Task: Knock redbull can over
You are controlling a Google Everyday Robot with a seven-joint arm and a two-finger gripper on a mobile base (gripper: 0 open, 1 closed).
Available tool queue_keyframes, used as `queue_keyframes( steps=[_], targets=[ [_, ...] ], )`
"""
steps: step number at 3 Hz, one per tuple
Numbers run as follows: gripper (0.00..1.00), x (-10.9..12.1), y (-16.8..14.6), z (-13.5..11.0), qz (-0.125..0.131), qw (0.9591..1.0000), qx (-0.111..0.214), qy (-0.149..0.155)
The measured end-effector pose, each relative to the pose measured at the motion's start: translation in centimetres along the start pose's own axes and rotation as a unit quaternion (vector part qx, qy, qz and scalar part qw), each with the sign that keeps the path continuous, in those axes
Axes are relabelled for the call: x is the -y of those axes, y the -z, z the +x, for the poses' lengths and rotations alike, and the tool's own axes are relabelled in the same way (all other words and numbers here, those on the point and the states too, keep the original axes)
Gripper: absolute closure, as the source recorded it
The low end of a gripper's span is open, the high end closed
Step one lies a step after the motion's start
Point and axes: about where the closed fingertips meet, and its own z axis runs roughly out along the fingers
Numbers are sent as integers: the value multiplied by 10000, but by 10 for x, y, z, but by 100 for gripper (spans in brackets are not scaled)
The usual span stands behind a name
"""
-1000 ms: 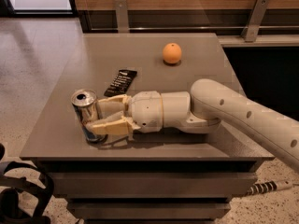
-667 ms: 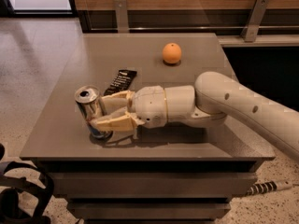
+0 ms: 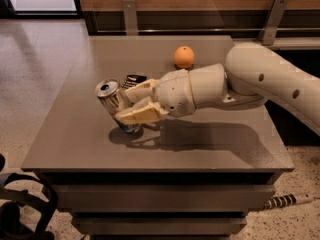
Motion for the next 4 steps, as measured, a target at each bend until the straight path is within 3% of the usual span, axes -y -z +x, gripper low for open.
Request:
queue_keyframes(
  steps=[1,2,3,4],
  targets=[
    [100,23,30,11,369,9965,-736,132],
    [100,35,54,22,596,9884,-1377,240],
    [100,34,64,29,641,9761,-2052,310],
    [100,23,59,40,545,9560,-2859,358]
  ],
)
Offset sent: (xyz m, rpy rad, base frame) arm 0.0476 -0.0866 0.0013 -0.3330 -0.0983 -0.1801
